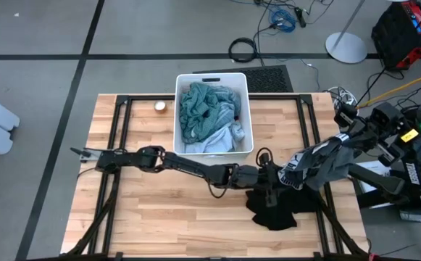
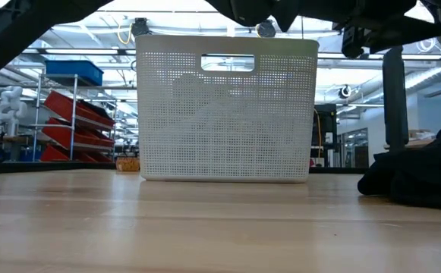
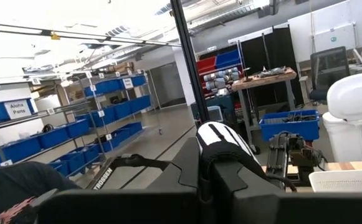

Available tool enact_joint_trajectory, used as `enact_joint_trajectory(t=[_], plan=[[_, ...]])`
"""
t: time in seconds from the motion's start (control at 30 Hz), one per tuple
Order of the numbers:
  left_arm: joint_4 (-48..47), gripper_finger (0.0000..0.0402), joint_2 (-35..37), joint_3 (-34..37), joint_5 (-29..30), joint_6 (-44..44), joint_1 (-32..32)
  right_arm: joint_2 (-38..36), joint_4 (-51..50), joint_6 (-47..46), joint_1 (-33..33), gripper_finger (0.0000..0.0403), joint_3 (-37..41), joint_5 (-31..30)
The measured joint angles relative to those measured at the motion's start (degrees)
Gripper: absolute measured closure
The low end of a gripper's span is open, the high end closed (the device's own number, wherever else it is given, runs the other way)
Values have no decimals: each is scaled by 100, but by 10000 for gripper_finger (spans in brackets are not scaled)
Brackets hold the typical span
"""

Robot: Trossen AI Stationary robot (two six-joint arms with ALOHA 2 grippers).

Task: Sort clothes
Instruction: Put the gray boxer into the white laundry bin

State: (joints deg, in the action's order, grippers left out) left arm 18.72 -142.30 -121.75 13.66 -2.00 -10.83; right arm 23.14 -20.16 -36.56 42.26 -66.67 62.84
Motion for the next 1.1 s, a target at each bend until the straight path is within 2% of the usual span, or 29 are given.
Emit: enact_joint_trajectory(t=[0.13,0.23,0.33,0.43,0.47,0.53,0.63,0.83,0.97,1.1], plan=[[14,117,0,0,130,1,2,2,0,22,0,403,0,-112],[-2,165,0,0,347,-7,-2,2,0,24,2,403,0,-167],[7,253,0,0,333,-270,-23,2,2,24,0,403,0,-178],[-19,365,18,-7,346,-638,-93,2,2,22,1,403,0,-178],[-31,381,34,-27,394,-724,-129,2,2,22,0,403,0,-178],[-32,387,64,-146,519,-903,-205,2,2,22,0,403,0,-178],[-549,394,342,-302,735,-1277,-350,2,-9,-41,1,403,0,-116],[-2936,396,1476,-317,1714,-1354,-736,2,-442,110,2,403,0,165],[-4452,397,2206,-317,2307,-1143,-1008,9,-1308,674,2,403,1,155],[-5501,397,2760,-317,3042,-606,-1236,37,-1975,1036,0,403,88,-270]])
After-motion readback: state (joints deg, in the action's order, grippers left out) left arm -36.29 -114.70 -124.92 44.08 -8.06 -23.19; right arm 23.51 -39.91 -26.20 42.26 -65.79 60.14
